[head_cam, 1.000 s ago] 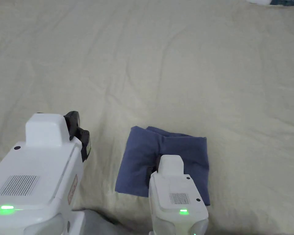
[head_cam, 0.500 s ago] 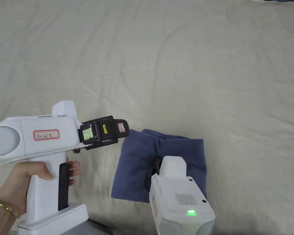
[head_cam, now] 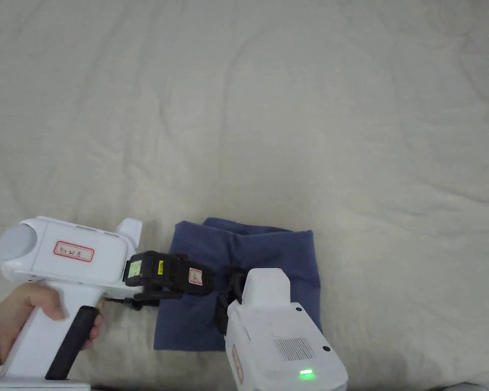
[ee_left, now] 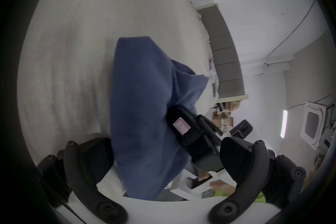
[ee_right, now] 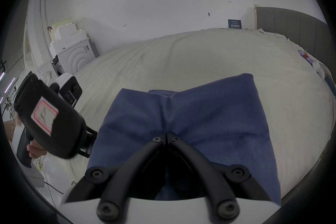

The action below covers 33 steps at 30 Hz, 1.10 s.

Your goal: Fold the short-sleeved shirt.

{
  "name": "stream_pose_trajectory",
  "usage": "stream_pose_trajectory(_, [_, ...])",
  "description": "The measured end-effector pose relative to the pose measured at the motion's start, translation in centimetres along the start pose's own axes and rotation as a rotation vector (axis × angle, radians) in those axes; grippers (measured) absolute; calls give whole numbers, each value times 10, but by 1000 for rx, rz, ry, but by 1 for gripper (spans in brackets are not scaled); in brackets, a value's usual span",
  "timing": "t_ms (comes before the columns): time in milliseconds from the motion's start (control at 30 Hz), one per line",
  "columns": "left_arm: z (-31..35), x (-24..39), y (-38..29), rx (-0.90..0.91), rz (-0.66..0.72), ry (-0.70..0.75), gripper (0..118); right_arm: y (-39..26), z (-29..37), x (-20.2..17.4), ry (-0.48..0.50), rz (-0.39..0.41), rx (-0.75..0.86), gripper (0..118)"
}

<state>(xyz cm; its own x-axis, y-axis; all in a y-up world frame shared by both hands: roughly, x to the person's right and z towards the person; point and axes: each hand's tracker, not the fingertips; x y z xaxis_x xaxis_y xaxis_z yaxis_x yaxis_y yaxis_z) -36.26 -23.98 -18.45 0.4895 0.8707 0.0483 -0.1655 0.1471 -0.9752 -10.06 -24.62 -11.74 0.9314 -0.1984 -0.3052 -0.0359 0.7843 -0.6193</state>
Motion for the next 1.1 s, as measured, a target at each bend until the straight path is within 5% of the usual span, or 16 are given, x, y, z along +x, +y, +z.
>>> stream_pose_trajectory(133, [-4, -8, 4, 28, 44, -68, 109, 1, 0, 3, 9, -36, -8, 0])
stream_pose_trajectory(267, [-15, -14, 5, 80, 30, 42, 25, 3, 1, 3, 11, -41, -11, 0])
stream_pose_trajectory(300, [-19, -20, 3, 76, 37, 112, 25, 3, 1, 4, 11, -44, -12, 0])
stream_pose_trajectory(367, [-13, -26, -2, 111, 108, -39, 24, 3, 0, 7, 15, -61, -21, 0])
stream_pose_trajectory(633, [-16, 12, -8, 140, 47, 206, 21, 17, 4, 13, 48, -91, -70, 0])
stream_pose_trajectory(800, [-16, 53, -4, 132, 33, 361, 20, 60, 63, 30, 79, 52, 84, 0])
stream_pose_trajectory(1100, [69, 81, 2, 185, 38, 556, 19, 136, 161, 81, -16, 138, 328, 0])
